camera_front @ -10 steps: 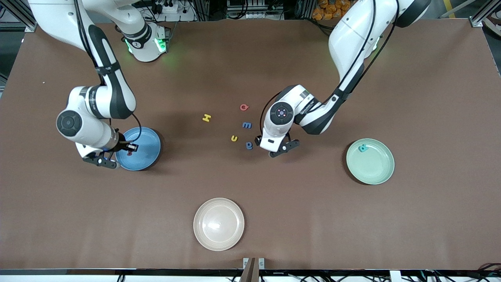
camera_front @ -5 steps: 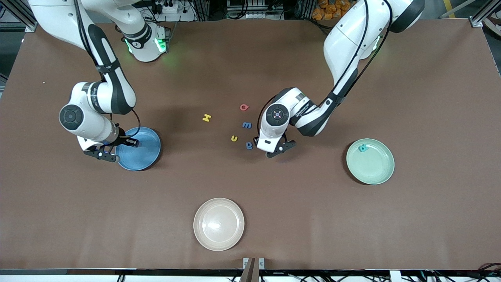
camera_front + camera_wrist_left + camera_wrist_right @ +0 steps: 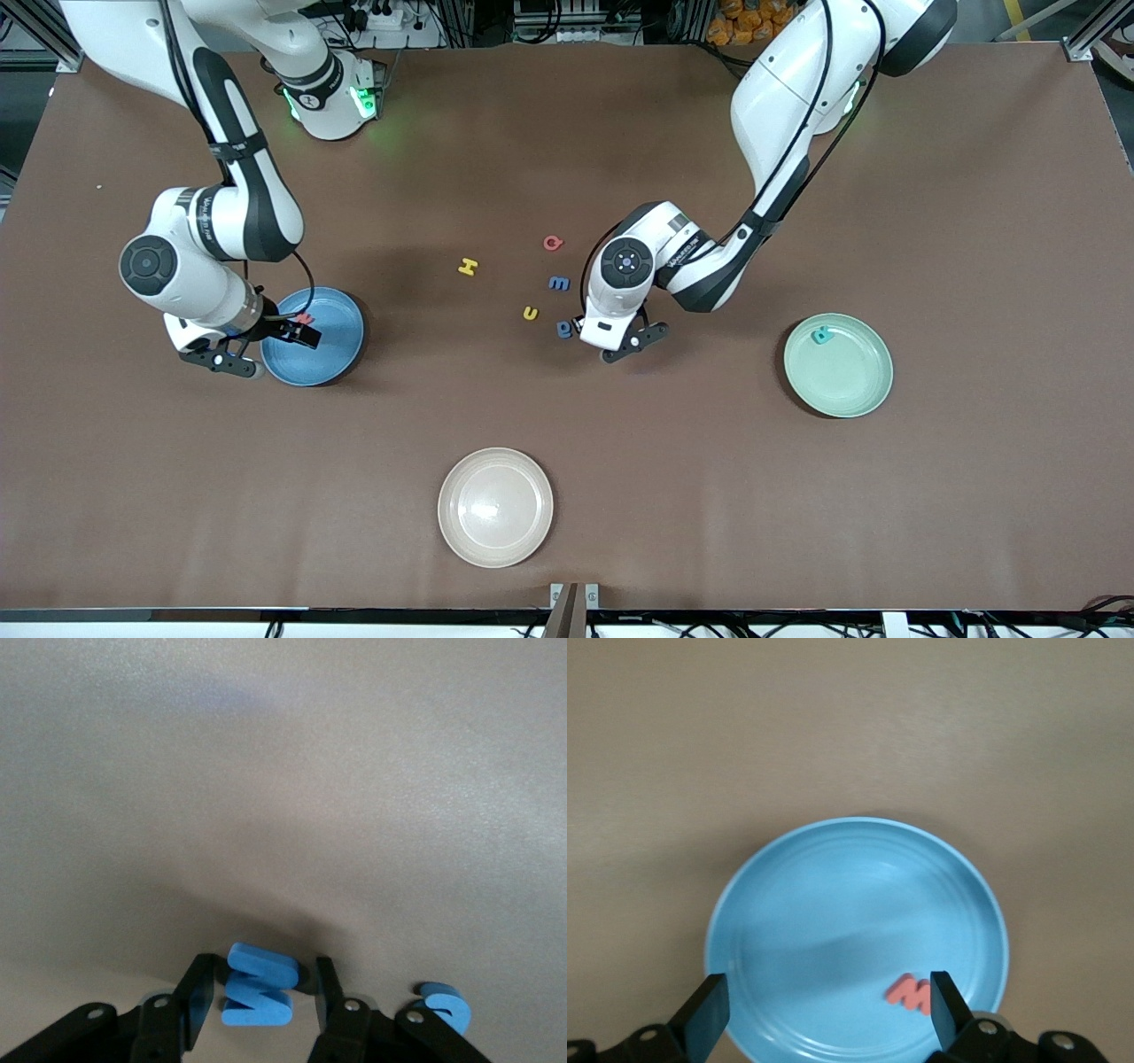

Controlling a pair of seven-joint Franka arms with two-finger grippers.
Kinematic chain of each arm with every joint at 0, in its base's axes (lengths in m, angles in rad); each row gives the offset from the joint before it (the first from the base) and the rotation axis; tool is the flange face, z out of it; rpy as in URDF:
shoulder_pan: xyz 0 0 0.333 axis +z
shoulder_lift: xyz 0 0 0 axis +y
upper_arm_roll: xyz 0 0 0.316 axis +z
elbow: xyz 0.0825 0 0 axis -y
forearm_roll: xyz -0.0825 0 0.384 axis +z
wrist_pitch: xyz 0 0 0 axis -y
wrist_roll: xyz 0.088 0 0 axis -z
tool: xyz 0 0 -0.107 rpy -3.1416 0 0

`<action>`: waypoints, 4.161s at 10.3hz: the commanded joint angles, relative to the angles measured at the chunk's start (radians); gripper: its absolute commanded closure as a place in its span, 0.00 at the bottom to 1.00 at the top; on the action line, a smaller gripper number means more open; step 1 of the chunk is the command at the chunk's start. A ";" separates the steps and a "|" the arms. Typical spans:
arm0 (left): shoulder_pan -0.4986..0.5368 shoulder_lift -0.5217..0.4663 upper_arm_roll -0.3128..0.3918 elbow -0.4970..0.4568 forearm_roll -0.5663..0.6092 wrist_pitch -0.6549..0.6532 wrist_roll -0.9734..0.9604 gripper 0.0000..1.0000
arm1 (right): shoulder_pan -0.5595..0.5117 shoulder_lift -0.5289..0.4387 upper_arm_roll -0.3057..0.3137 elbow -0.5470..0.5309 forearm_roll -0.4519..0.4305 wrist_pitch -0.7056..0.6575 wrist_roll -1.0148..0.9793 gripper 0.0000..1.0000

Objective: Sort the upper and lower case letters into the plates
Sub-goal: 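Carry the blue W over the green plate with the left gripper, then release the W in the green plate while the right gripper grasps the n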

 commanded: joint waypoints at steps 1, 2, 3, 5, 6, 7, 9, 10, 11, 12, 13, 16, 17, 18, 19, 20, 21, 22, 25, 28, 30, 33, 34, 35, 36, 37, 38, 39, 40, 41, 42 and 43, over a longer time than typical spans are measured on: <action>-0.024 0.033 0.018 0.025 0.034 0.004 -0.046 0.72 | 0.048 0.011 0.001 0.046 0.005 -0.017 0.097 0.00; -0.021 0.031 0.018 0.025 0.034 0.003 -0.045 0.82 | 0.068 0.015 0.001 0.063 0.005 -0.018 0.133 0.00; -0.018 0.028 0.018 0.025 0.032 0.003 -0.043 0.88 | 0.087 0.021 0.003 0.072 0.005 -0.018 0.159 0.00; 0.004 0.010 0.018 0.025 0.034 -0.017 -0.037 0.93 | 0.128 0.047 0.003 0.097 0.005 -0.018 0.200 0.00; 0.019 -0.004 0.018 0.025 0.038 -0.060 -0.034 0.94 | 0.162 0.062 0.003 0.121 0.005 -0.018 0.226 0.00; 0.022 -0.027 0.018 0.025 0.038 -0.119 -0.026 0.96 | 0.203 0.080 0.001 0.167 0.005 -0.040 0.277 0.00; 0.079 -0.076 0.007 0.025 0.020 -0.208 0.032 0.96 | 0.258 0.134 0.003 0.247 0.006 -0.080 0.360 0.00; 0.121 -0.100 -0.013 0.022 0.006 -0.242 0.061 0.96 | 0.283 0.154 0.003 0.259 0.008 -0.077 0.384 0.00; 0.174 -0.128 -0.023 0.015 -0.004 -0.287 0.105 0.97 | 0.312 0.172 0.004 0.270 0.020 -0.070 0.413 0.00; 0.220 -0.155 -0.025 0.004 -0.029 -0.339 0.171 0.98 | 0.344 0.194 0.003 0.288 0.056 -0.072 0.438 0.00; 0.279 -0.195 -0.023 -0.023 -0.067 -0.379 0.279 0.98 | 0.378 0.218 0.003 0.313 0.081 -0.080 0.453 0.00; 0.431 -0.260 -0.023 -0.118 -0.092 -0.384 0.441 0.98 | 0.462 0.283 0.007 0.354 0.119 -0.080 0.502 0.00; 0.482 -0.260 -0.023 -0.134 -0.083 -0.379 0.504 0.98 | 0.495 0.315 0.007 0.376 0.127 -0.078 0.541 0.00; 0.516 -0.260 -0.020 -0.154 -0.075 -0.370 0.577 0.98 | 0.521 0.344 0.007 0.388 0.127 -0.074 0.579 0.00; 0.548 -0.260 -0.020 -0.166 -0.066 -0.361 0.610 0.98 | 0.539 0.360 0.007 0.391 0.127 -0.069 0.611 0.00; 0.585 -0.260 -0.020 -0.181 -0.057 -0.356 0.615 0.98 | 0.555 0.366 0.007 0.391 0.127 -0.070 0.615 0.00; 0.602 -0.263 -0.020 -0.207 -0.016 -0.336 0.627 0.98 | 0.567 0.369 0.007 0.390 0.127 -0.069 0.616 0.00; 0.635 -0.263 -0.022 -0.240 0.011 -0.294 0.647 0.98 | 0.575 0.372 0.007 0.390 0.127 -0.064 0.628 0.00; 0.702 -0.263 -0.020 -0.271 0.040 -0.200 0.707 0.97 | 0.610 0.390 0.009 0.390 0.153 -0.040 0.653 0.00; 0.702 -0.245 -0.020 -0.260 0.091 -0.178 0.707 0.28 | 0.625 0.419 0.009 0.391 0.153 0.000 0.680 0.00; 0.691 -0.243 -0.020 -0.258 0.091 -0.178 0.707 0.16 | 0.625 0.421 0.009 0.393 0.155 0.000 0.682 0.00; 0.683 -0.254 -0.033 -0.252 0.091 -0.183 0.708 0.15 | 0.625 0.420 0.020 0.397 0.155 -0.001 0.690 0.00; 0.683 -0.257 -0.057 -0.252 0.089 -0.186 0.707 0.14 | 0.625 0.420 0.021 0.402 0.155 -0.001 0.694 0.00; 0.682 -0.266 -0.069 -0.252 0.089 -0.190 0.704 0.12 | 0.625 0.420 0.021 0.402 0.155 -0.001 0.696 0.00; 0.686 -0.286 -0.085 -0.252 0.088 -0.193 0.699 0.10 | 0.624 0.418 0.021 0.402 0.155 -0.001 0.694 0.00; 0.685 -0.304 -0.108 -0.252 0.074 -0.213 0.692 0.05 | 0.625 0.417 0.021 0.402 0.153 -0.001 0.694 0.00; 0.685 -0.311 -0.140 -0.251 0.069 -0.220 0.670 0.03 | 0.625 0.416 0.021 0.402 0.153 0.000 0.694 0.22; 0.685 -0.309 -0.167 -0.248 0.071 -0.220 0.617 0.03 | 0.625 0.415 0.021 0.402 0.153 0.002 0.694 0.94; 0.685 -0.308 -0.187 -0.241 0.068 -0.220 0.578 0.04 | 0.625 0.413 0.021 0.400 0.153 0.002 0.694 1.00; 0.680 -0.303 -0.209 -0.231 0.028 -0.220 0.529 0.04 | 0.628 0.413 0.021 0.400 0.152 0.002 0.693 1.00; 0.679 -0.303 -0.214 -0.229 -0.009 -0.221 0.494 0.04 | 0.630 0.413 0.021 0.399 0.152 0.002 0.684 1.00; 0.677 -0.303 -0.230 -0.229 -0.018 -0.229 0.489 0.00 | 0.630 0.410 0.021 0.399 0.152 0.000 0.682 1.00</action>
